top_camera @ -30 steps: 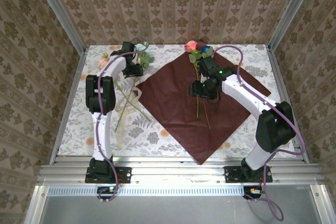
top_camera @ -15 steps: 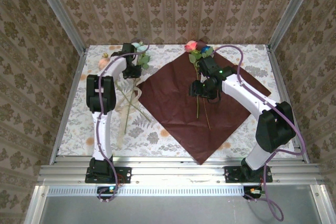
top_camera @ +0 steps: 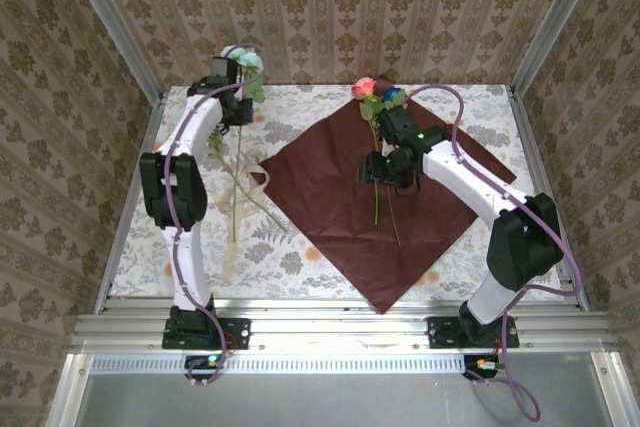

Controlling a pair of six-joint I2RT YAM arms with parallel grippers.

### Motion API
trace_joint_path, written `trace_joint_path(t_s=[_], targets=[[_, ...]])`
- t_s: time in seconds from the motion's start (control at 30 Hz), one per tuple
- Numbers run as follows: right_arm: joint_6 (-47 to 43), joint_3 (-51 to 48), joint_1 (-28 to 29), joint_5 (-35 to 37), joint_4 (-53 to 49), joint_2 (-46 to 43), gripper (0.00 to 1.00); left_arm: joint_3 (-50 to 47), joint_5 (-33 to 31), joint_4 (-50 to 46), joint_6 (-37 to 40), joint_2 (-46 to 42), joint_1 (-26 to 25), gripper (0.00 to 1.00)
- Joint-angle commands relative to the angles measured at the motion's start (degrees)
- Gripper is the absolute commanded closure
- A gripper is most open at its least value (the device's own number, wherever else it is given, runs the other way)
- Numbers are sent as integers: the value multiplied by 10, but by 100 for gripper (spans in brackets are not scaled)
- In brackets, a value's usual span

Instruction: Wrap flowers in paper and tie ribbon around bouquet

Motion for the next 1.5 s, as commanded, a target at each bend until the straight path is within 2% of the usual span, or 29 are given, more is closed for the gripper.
trace_joint_path(t_s=[0.0, 0.1, 0.17, 0.27, 0.33, 0.5, 0.63, 0.77, 0.87, 0.9, 0.93, 1.0, 1.03, 1.07, 1.2, 1.33, 1.47], targets=[[3, 19, 2, 6, -6, 8, 40, 0, 21, -23, -16, -31, 6, 96], [2, 16, 1, 22, -13, 1, 40, -1, 93, -16, -56, -54, 5, 100], [3, 5, -8, 40, -13, -14, 40, -29, 185, 35, -121, -77, -7, 100], [25, -28, -46, 45, -5, -48, 40, -70, 272, 136, -224, -92, -71, 100], [45, -55, -81, 39, 2, -71, 41, -73, 293, 196, -276, -80, -121, 100], [60, -107, -164, 14, 3, -126, 41, -36, 326, 401, -417, 10, -224, 100], [57, -133, -195, 7, -3, -170, 41, 105, 370, 481, -479, 150, -267, 100], [56, -153, -205, -1, -6, -197, 41, 273, 379, 438, -487, 284, -285, 100], [54, -163, -207, -7, -5, -208, 40, 330, 371, 428, -499, 350, -285, 100], [53, -164, -208, -10, -5, -210, 40, 348, 369, 419, -498, 367, -285, 94], [51, -166, -208, -12, -4, -210, 40, 370, 369, 401, -495, 384, -285, 79], [50, -170, -208, -16, -2, -206, 40, 376, 370, 380, -490, 396, -285, 55], [50, -173, -208, -20, 2, -202, 39, 371, 372, 371, -483, 393, -285, 38], [49, -175, -208, -23, 5, -197, 39, 367, 372, 357, -472, 384, -284, 32], [47, -179, -208, -39, 30, -157, 38, 303, 332, 295, -422, 289, -278, 35], [44, -167, -208, -57, 62, -71, 38, 169, 223, 204, -351, 136, -254, 40], [44, -128, -200, -60, 77, 1, 38, 62, 128, 71, -286, 17, -192, 52]])
